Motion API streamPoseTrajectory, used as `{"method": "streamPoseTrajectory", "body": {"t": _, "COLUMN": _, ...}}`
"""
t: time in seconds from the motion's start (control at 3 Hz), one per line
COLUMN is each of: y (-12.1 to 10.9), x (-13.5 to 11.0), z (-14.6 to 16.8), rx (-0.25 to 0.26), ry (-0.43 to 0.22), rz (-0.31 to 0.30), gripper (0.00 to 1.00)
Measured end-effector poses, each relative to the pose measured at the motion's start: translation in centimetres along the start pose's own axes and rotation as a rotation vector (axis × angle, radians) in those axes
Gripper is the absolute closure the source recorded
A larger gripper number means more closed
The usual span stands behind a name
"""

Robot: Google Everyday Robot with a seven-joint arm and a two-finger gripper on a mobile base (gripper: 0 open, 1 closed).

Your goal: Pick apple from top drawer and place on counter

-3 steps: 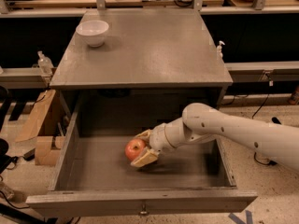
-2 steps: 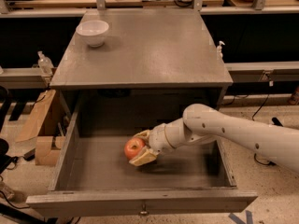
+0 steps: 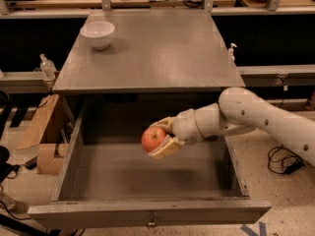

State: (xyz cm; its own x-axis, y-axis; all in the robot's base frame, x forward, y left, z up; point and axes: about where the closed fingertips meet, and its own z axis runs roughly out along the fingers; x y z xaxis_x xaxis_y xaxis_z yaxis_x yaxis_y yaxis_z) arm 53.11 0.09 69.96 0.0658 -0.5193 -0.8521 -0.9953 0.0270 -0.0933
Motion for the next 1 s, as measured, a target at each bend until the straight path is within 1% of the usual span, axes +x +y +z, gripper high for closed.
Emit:
{"method": "streamPoseTrajectory", "body": {"t": 0.33, "y": -1.4, "x": -3.3, "z": -6.4, "rx": -0.002, "ry": -0.030, "rz": -0.001, "gripper": 1.00}}
{"method": "streamPoseTrajectory", "body": {"t": 0.67, "y": -4.6, "x": -7.9, "z": -14.0, "rx": 0.016, "ry": -0.049, "rz": 0.031, "gripper": 1.00}}
{"method": "streamPoseTrajectory", "body": {"t": 1.0, "y": -9.0, "x": -11.2, "z": -17.6, "rx": 0.079, "ry": -0.067, "rz": 0.076, "gripper": 1.00}}
